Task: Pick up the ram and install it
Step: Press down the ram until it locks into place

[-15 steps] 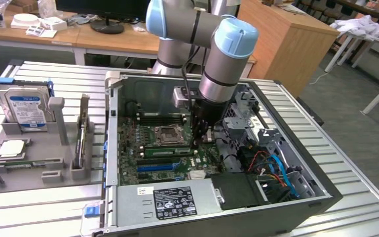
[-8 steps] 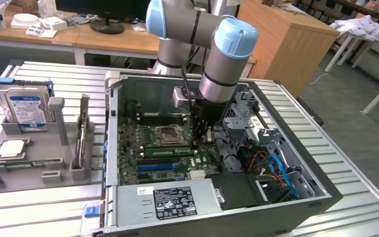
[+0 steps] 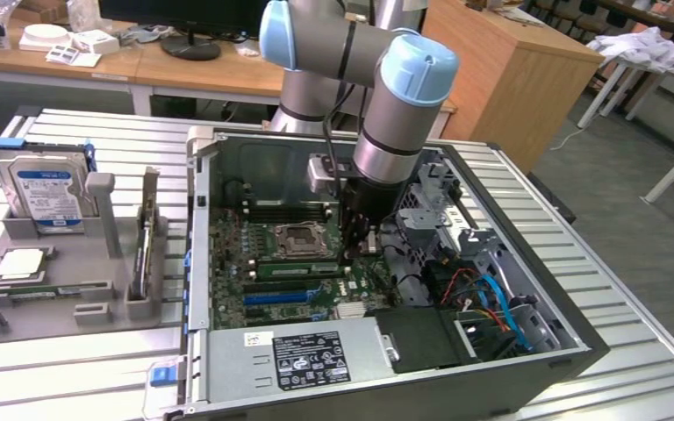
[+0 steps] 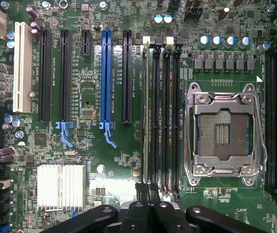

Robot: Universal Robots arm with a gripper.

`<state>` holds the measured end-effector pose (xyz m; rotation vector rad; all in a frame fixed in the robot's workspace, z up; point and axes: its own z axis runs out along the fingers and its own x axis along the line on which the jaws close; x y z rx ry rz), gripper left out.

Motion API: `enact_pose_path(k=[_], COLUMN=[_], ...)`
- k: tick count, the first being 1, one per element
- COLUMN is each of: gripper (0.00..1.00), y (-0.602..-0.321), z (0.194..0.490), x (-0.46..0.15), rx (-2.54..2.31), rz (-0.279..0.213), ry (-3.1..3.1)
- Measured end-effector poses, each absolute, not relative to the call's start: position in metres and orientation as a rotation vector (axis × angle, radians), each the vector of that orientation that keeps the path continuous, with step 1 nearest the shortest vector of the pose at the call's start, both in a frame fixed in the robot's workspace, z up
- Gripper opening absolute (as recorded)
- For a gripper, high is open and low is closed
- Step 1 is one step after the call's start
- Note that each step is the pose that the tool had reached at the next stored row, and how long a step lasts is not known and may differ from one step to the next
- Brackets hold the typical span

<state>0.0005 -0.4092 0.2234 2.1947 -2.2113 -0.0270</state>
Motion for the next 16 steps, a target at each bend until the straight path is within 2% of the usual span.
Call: enact_pose_path(k=[14, 16], gripper=[0.11, 0.11], y=[-0.409, -0.409], z=[0.222, 0.234], x=[0.001, 0.001], rx=[2.195, 2.194], rz=[-0.027, -0.025], ry=[-2.211, -2.211])
